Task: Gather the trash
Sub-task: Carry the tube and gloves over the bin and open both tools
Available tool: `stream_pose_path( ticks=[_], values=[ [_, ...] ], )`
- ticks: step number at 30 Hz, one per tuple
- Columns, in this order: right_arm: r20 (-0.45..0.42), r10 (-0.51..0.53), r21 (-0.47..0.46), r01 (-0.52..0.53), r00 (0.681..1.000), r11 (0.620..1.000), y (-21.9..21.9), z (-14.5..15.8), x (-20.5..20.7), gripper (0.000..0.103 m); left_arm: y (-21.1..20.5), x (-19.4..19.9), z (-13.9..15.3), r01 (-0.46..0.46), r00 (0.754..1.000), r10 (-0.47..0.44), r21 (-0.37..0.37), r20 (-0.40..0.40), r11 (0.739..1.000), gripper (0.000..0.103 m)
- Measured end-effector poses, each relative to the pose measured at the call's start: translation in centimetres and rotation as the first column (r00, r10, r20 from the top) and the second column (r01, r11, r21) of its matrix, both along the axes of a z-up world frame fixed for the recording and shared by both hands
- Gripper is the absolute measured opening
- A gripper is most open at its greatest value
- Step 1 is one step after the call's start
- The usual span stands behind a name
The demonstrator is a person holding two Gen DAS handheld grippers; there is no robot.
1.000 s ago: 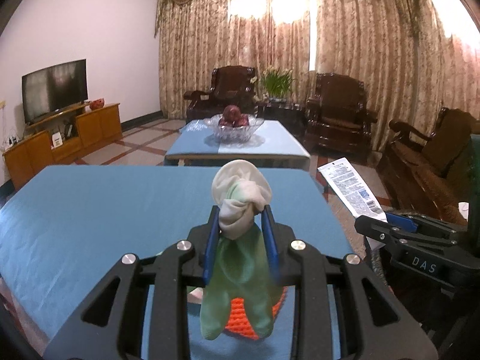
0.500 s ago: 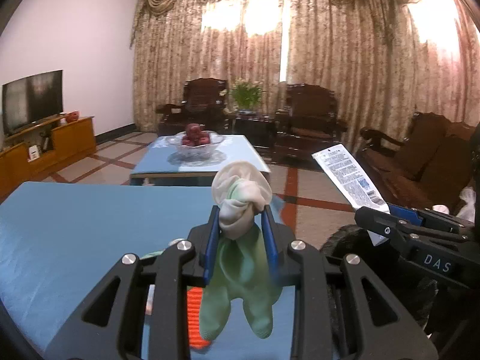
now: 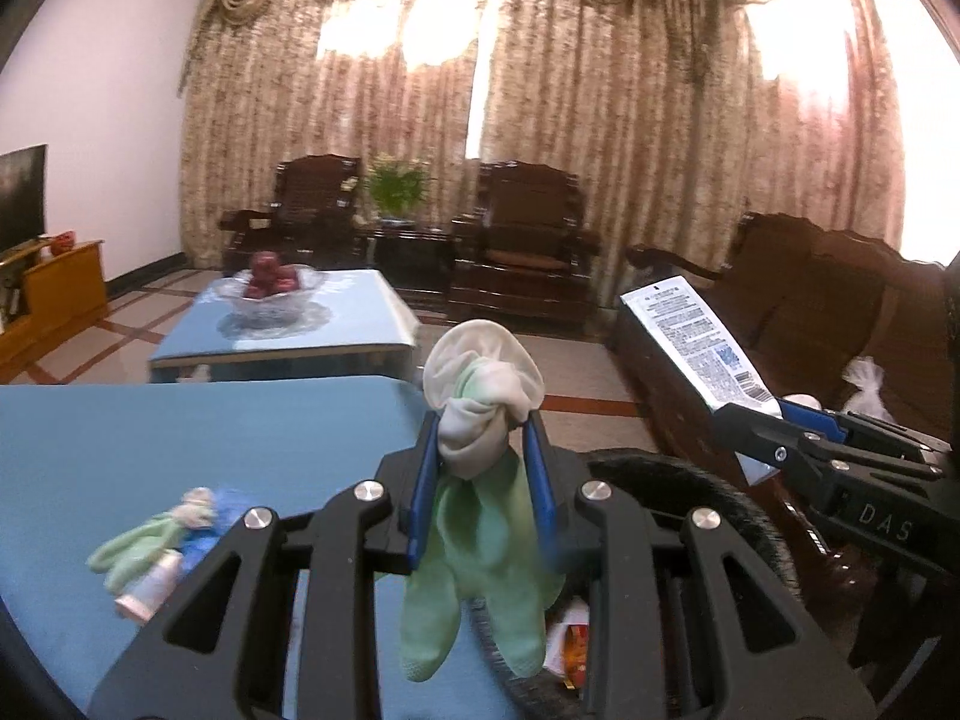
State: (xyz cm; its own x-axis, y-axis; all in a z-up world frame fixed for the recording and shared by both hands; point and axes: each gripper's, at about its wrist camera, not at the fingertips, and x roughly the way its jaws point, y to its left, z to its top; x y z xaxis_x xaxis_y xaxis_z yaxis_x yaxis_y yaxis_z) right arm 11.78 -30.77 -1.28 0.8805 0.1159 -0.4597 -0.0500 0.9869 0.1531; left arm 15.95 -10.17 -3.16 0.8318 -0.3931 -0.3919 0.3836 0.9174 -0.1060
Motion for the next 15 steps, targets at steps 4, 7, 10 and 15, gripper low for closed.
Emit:
stream_pose_path(
  ticks=[4, 7, 10, 15],
  values=[
    [-0.021, -0.063, -0.004, 0.063, 0.998, 0.998, -2.8, -0.8, -0.6, 0.037, -2.9, 0.5, -0.8, 0.069, 0.997, -0.069, -0.009, -0.018, 0.998, 0.026],
    [-0.037, -0.096, -0.007, 0.096, 0.995, 0.995, -4.3, -1.6, -1.0, 0.037, -5.1, 0.9, -1.7, 0.115, 0.993, -0.115, -0.011, -0.035, 0.993, 0.026],
    [-0.066, -0.131, -0.010, 0.131, 0.989, 0.991, -6.0, -2.8, -0.9, 0.037, -7.1, 1.6, -2.7, 0.157, 0.985, -0.157, -0.013, -0.064, 0.988, 0.026],
    [-0.113, -0.167, -0.007, 0.167, 0.980, 0.986, -7.7, -5.0, -0.7, 0.037, -9.3, 2.8, -4.5, 0.202, 0.969, -0.203, -0.016, -0.139, 0.979, 0.027]
  ],
)
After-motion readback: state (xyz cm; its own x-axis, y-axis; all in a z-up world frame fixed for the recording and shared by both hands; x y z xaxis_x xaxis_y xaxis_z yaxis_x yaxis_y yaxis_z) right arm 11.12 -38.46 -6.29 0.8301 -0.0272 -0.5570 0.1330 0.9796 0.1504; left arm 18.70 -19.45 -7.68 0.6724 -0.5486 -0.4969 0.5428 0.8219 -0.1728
